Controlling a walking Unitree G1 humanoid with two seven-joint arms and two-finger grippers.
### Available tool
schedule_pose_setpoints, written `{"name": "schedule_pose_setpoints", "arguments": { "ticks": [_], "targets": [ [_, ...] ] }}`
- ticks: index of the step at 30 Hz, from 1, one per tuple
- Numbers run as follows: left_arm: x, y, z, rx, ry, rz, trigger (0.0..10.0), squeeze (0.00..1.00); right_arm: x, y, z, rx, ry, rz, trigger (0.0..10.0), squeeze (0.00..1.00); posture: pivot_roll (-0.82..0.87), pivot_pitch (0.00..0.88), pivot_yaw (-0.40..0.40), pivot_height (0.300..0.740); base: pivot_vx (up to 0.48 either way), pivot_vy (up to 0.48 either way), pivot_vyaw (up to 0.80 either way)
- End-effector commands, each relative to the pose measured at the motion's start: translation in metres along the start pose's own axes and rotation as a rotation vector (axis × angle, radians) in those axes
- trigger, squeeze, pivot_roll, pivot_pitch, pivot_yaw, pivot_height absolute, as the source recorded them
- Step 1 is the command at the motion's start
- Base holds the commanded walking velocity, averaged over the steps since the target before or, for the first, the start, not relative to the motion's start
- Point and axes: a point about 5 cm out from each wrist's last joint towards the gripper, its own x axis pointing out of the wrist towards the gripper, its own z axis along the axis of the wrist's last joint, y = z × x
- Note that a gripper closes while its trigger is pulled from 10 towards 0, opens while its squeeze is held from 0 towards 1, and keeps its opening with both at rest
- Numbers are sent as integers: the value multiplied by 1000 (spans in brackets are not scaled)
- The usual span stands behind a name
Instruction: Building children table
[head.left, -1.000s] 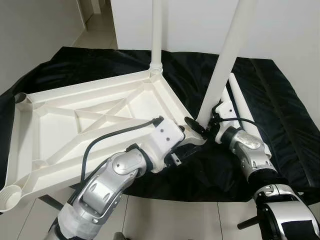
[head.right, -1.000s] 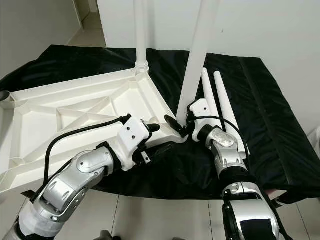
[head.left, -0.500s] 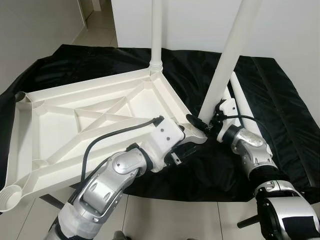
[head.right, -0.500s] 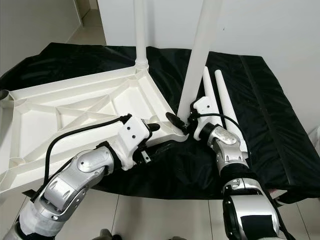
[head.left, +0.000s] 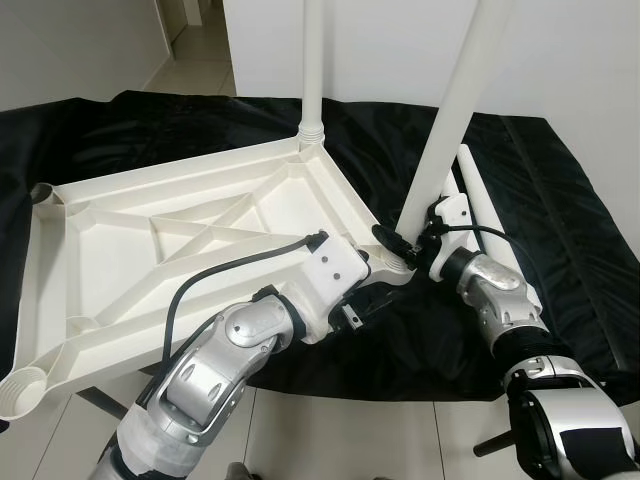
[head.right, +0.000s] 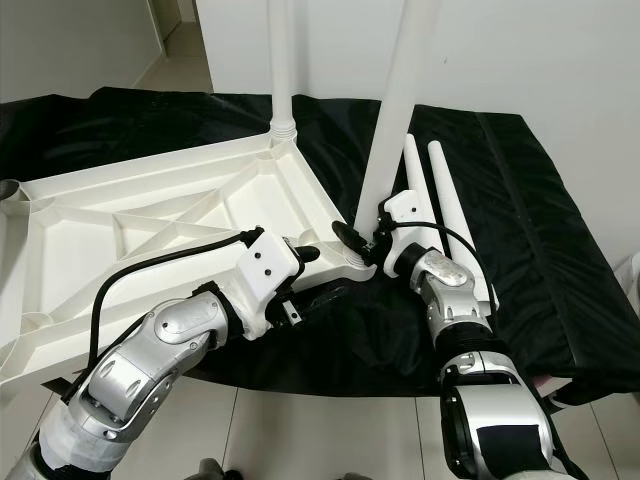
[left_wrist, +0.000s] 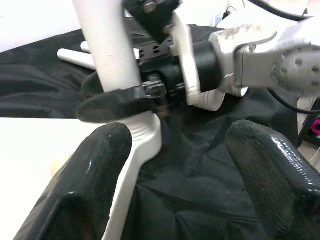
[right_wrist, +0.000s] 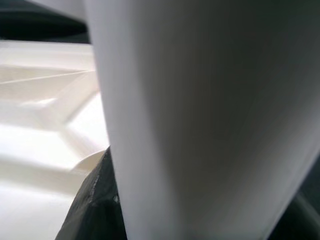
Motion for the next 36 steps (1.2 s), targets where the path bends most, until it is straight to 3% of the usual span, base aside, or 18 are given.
{"name": "schedule_pose_setpoints", "arguments": {
  "ticks": [1, 10, 11, 20, 26, 36],
  "targets": [
    [-1, 1, -3, 3, 19, 3, 10000, 0, -7, 1, -19, -12, 90, -99, 10000, 0, -106, 98, 28, 740, 0, 0, 0],
    [-2, -1, -4, -3, 20, 1, 10000, 0, -6, 13, -26, 82, 101, -300, 10000, 0, -110, 88, 23, 740, 0, 0, 0],
    [-1, -1, -4, -2, 21, -3, 10000, 0, -6, 23, -30, 113, 108, -370, 10000, 0, -112, 85, 22, 740, 0, 0, 0],
    [-1, -2, -5, -2, 20, -8, 10000, 0, -8, 52, -34, 187, 152, -550, 10000, 0, -114, 81, 21, 740, 0, 0, 0],
    [-1, -2, -5, -3, 20, -8, 10000, 0, -10, 50, -31, 162, 171, -657, 10000, 0, -114, 81, 19, 740, 0, 0, 0],
    [-2, -3, -5, -2, 21, -7, 10000, 0, -30, 40, -17, 182, 129, -995, 10000, 0, -107, 85, 13, 740, 0, 0, 0]
  ]
}}
